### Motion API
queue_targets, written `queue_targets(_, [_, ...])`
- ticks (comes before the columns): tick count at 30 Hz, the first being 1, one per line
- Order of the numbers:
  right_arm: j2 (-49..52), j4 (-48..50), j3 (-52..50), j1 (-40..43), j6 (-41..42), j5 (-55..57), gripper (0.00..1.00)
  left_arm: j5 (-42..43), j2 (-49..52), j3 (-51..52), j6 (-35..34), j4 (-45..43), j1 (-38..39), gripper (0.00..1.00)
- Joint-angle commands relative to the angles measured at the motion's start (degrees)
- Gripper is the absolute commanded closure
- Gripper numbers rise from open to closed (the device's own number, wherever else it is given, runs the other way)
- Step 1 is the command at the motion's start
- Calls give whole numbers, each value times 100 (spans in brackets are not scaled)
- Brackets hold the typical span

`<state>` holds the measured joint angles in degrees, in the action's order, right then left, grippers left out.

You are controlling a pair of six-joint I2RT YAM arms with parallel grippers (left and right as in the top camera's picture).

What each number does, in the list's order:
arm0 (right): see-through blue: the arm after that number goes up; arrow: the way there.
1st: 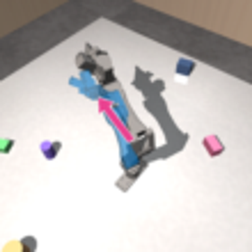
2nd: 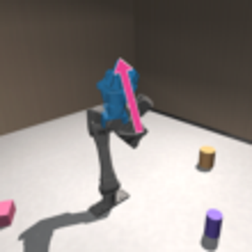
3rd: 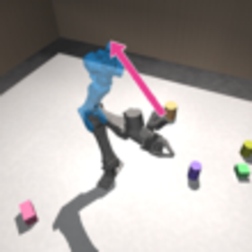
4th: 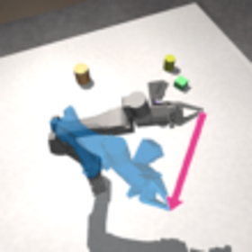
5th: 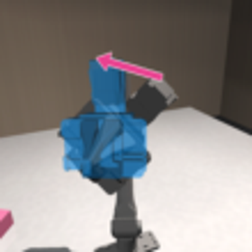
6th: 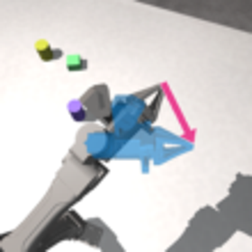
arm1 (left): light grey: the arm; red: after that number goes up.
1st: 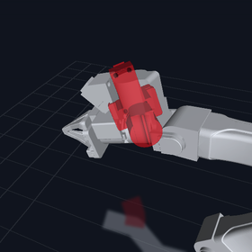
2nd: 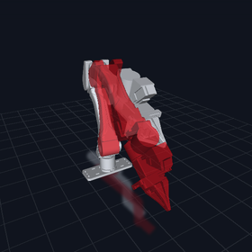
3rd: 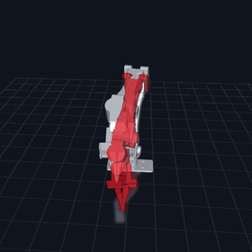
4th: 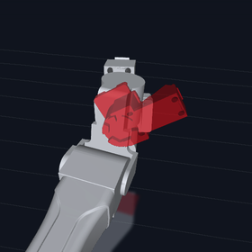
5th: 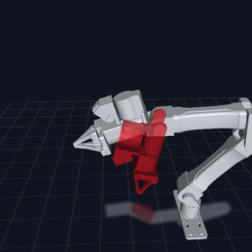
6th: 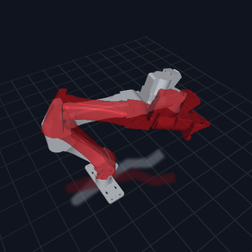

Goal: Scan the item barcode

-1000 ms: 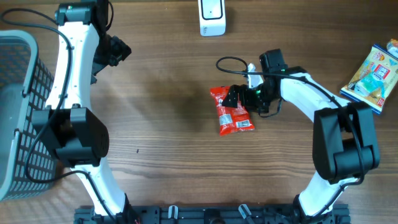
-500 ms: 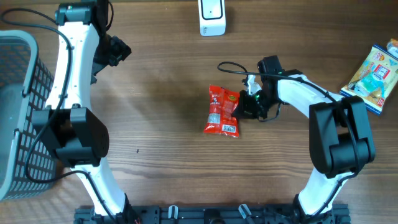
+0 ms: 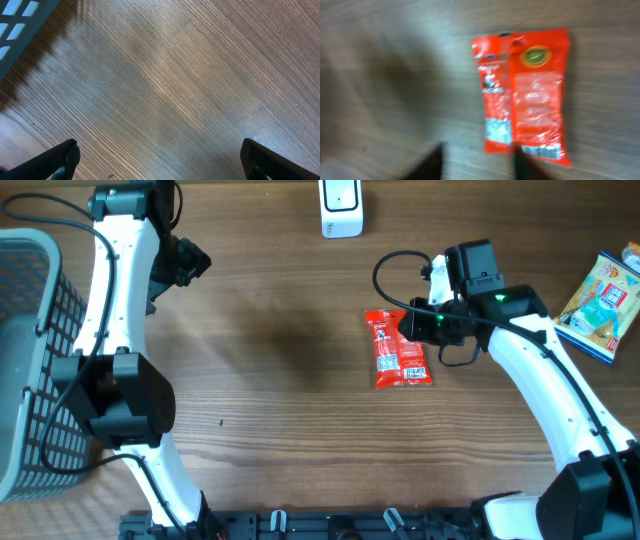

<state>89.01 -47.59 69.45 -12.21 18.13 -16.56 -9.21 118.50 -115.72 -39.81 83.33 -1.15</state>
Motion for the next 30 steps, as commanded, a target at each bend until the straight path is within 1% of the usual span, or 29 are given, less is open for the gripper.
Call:
queue_targets(1, [120, 258, -339, -15, 7, 431, 0, -92, -50, -50, -98, 2, -26, 0])
queue_targets(2, [280, 527, -492, -11, 15, 457, 0, -92, -50, -50, -98, 2, -26, 0])
queue_targets(4, [763, 883, -610, 153, 308, 455, 0, -92, -50, -50, -98, 2, -26, 0])
queue_targets(6, [1296, 1117, -610, 538, 286, 446, 0, -94, -50, -50, -96, 2, -26, 0])
queue_targets(7, [1473, 1163, -610, 758, 195, 258, 0, -92, -50, -50, -96, 2, -26, 0])
queue_targets(8, [1672, 1228, -610, 1093, -420, -514, 0, -92, -50, -50, -96, 2, -26, 0])
queue_targets(10, [1847, 1239, -610, 1528, -905, -1379, 0, -92, -50, -50, -98, 2, -26, 0])
queue_targets(12, [2166, 1196, -610, 2000, -1751, -3036, 0, -92, -50, -50, -98, 2, -26, 0])
queue_targets(13, [2328, 1178, -610, 2017, -1969, -3414, 0, -92, -50, -50, -96, 2, -26, 0])
queue_targets(15, [2811, 1207, -610, 1878, -1902, -3738, 0, -92, -50, -50, -96, 2, -26, 0])
queue_targets(18, [3624, 1252, -612, 1480, -1296, -3574, 1, -94, -50, -50, -96, 2, -26, 0])
queue_targets(19, [3821, 1270, -612, 1375, -1250, -3541, 4, -92, -50, -50, -96, 2, -26, 0])
queue_targets(21, [3917, 1307, -610, 1296, -780, -3001, 33, -92, -50, -50, -98, 2, -26, 0])
queue_targets(22, [3912, 1360, -603, 1296, -588, -2879, 53, -92, -50, -50, -96, 2, -26, 0])
queue_targets(23, [3912, 1440, -603, 1303, -391, -2719, 78, -92, -50, -50, -98, 2, -26, 0])
queue_targets(24, [3910, 1432, -568, 1303, -243, -2577, 96, -94, -50, -50, -96, 2, -26, 0])
queue_targets(28, [3779, 1283, -286, 1305, -225, -2570, 96, -94, -50, -50, -96, 2, -26, 0])
queue_targets(30, [3394, 1099, -155, 1305, -192, -2127, 96, -92, -50, -50, -96, 2, -26, 0])
